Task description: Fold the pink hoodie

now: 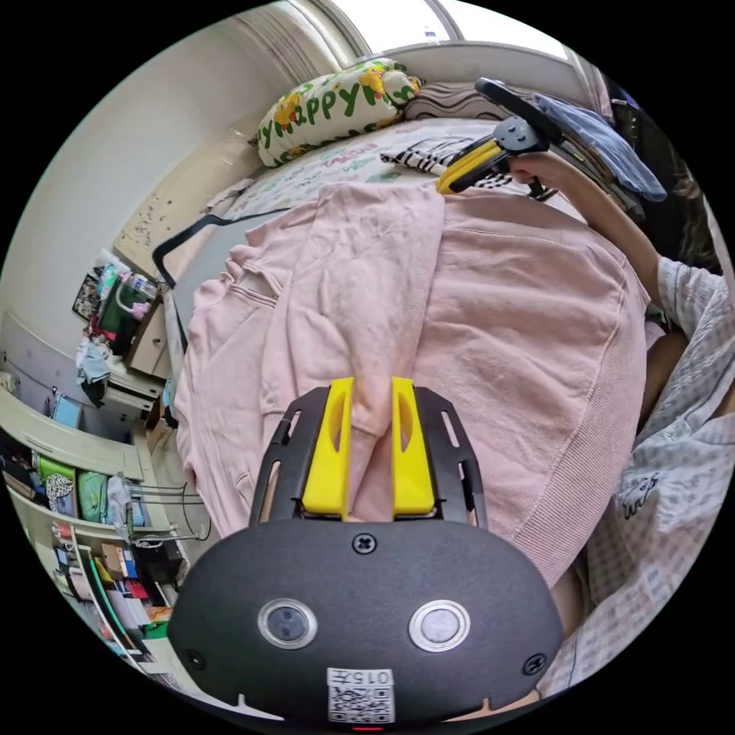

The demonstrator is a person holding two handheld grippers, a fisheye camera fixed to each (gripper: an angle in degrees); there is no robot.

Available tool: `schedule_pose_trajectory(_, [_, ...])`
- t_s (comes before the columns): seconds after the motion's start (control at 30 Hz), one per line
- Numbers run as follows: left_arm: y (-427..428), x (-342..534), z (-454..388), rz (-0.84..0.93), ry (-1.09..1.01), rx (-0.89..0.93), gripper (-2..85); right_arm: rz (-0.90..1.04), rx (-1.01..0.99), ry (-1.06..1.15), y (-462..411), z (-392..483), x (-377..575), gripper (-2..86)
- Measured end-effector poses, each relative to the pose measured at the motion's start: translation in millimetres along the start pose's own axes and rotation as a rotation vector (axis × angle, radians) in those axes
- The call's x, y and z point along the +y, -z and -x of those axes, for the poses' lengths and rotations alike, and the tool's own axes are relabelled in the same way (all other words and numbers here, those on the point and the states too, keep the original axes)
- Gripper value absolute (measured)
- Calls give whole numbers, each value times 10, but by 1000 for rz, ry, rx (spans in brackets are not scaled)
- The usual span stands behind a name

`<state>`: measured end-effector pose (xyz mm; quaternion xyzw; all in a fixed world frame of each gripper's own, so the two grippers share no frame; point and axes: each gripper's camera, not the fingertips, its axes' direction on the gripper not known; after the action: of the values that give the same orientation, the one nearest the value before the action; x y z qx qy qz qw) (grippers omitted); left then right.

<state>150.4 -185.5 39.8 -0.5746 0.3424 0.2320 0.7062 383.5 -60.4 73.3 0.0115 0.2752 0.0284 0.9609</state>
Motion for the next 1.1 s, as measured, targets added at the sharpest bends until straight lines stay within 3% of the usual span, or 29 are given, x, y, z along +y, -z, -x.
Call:
schedule_pose_trajectory(0.23, [232,126,-54,-16,3,63,12,39,18,27,-137,-35,33,18])
schedule_pose_trajectory(0.6, [445,395,512,-109,169,272,17,33,-76,4,-261,-295,162,-1])
schedule_pose_trajectory(0.73, [688,739,1147,-285,414,205,27,-79,-273,-109,-190,-694,316,-5])
schedule_pose_trajectory(0.87, [465,822,1728,-185,501,201,51,-280,-319,-286,-87,-961,421,-5])
schedule_pose_trajectory(0.97, [341,825,1959,-199,486,330,59,-277,-216,-271,-119,-848,168,-4])
schedule_pose_trajectory(1.1, [180,705,2088,-122,404,316,62,-162,-71,-244,-417,-660,-454,-1])
